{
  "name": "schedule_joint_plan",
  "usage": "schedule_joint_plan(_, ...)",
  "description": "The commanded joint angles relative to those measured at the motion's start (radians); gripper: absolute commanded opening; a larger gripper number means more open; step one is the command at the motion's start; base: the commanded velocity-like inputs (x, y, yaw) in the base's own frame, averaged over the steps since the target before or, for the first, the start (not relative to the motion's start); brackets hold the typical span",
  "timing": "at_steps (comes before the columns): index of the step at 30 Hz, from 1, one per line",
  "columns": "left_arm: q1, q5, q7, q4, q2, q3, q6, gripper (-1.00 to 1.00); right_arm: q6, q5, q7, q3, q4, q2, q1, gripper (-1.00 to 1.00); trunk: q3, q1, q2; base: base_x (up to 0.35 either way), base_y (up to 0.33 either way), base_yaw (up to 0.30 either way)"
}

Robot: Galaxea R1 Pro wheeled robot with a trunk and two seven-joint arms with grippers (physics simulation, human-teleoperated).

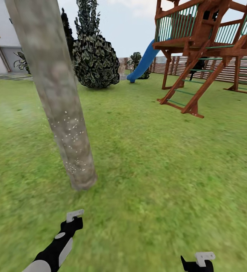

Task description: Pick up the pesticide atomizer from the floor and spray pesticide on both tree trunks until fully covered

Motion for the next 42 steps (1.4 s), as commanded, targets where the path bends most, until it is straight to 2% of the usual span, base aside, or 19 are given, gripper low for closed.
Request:
schedule_joint_plan(1, 0.000, 0.000, 0.001, 0.000, 0.000, 0.001, 0.001, -1.00, -0.001, 0.000, 0.000, 0.000, 0.000, 0.000, 0.000, 1.00, 0.000, 0.000, 0.000, 0.200, -0.219, 0.004)
schedule_joint_plan(11, 0.000, 0.001, 0.001, 0.003, -0.001, 0.001, 0.002, -1.00, 0.000, 0.000, 0.002, 0.000, 0.000, 0.000, 0.000, 1.00, 0.000, 0.000, 0.000, 0.262, -0.177, 0.012)
schedule_joint_plan(24, 0.000, -0.001, 0.001, 0.009, -0.003, 0.001, 0.001, -1.00, 0.000, 0.002, 0.002, 0.002, 0.000, 0.001, 0.000, 1.00, 0.000, 0.000, 0.000, 0.222, -0.201, 0.236)
schedule_joint_plan(35, 0.000, -0.001, 0.001, 0.010, -0.003, 0.001, 0.000, -1.00, 0.000, 0.002, 0.003, 0.002, 0.000, 0.001, 0.000, 1.00, 0.000, 0.000, 0.000, 0.181, -0.226, 0.014)
schedule_joint_plan(42, 0.000, 0.000, 0.001, 0.011, -0.003, 0.001, 0.000, -1.00, 0.000, 0.002, 0.003, 0.002, 0.000, 0.001, 0.000, 1.00, 0.000, 0.000, 0.000, 0.093, -0.252, 0.251)
